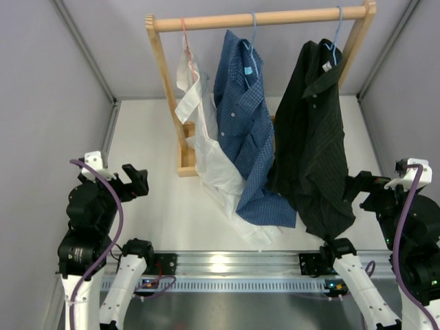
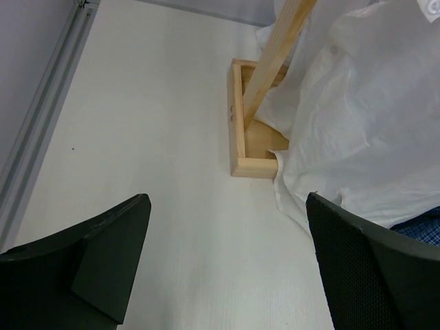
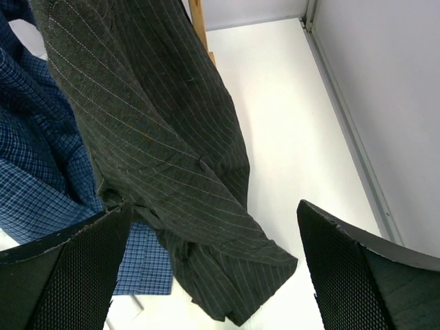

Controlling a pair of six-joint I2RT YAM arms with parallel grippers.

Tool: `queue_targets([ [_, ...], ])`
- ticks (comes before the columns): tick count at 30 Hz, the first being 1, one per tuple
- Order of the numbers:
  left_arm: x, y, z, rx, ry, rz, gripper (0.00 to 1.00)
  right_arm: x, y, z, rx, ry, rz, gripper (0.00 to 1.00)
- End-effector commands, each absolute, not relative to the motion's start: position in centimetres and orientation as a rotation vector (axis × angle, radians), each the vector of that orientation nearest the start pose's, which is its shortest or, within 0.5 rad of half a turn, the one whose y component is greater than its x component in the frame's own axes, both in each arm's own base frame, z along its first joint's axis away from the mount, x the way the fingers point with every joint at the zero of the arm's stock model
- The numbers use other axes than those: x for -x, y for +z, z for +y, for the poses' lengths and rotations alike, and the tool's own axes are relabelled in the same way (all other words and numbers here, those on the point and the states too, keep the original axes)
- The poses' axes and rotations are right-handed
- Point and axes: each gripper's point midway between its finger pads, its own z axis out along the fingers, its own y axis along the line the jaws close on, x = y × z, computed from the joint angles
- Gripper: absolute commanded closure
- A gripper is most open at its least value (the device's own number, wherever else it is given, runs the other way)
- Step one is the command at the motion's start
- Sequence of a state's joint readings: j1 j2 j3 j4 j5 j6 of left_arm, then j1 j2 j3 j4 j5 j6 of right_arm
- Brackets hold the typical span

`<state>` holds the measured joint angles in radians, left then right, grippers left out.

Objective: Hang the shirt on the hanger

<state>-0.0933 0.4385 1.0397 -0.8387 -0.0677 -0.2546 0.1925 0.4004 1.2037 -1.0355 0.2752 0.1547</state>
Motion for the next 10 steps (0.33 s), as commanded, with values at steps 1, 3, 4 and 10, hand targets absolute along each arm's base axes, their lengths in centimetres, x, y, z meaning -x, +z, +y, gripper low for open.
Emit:
queue_targets([
  [1,-18.65,32.64,-1.75,0.184,-0.199,1.755,0.02,-14.3,34.87,-1.01,-0.155,0.038,1.742,0.01],
  [3,-18.69,32.61,-1.75,0.184,-0.199,1.757,0.02,-14.26,34.88,-0.92,-0.147,0.041,1.742,0.01],
  [4,-18.69,32.61,-1.75,0.184,-0.199,1.757,0.02,-14.24,34.84,-0.92,-0.143,0.04,1.742,0.01],
  [10,-18.79,32.73,-1.69,0.183,-0.194,1.758,0.02,-14.38,34.77,-0.98,-0.145,0.034,1.743,0.01],
])
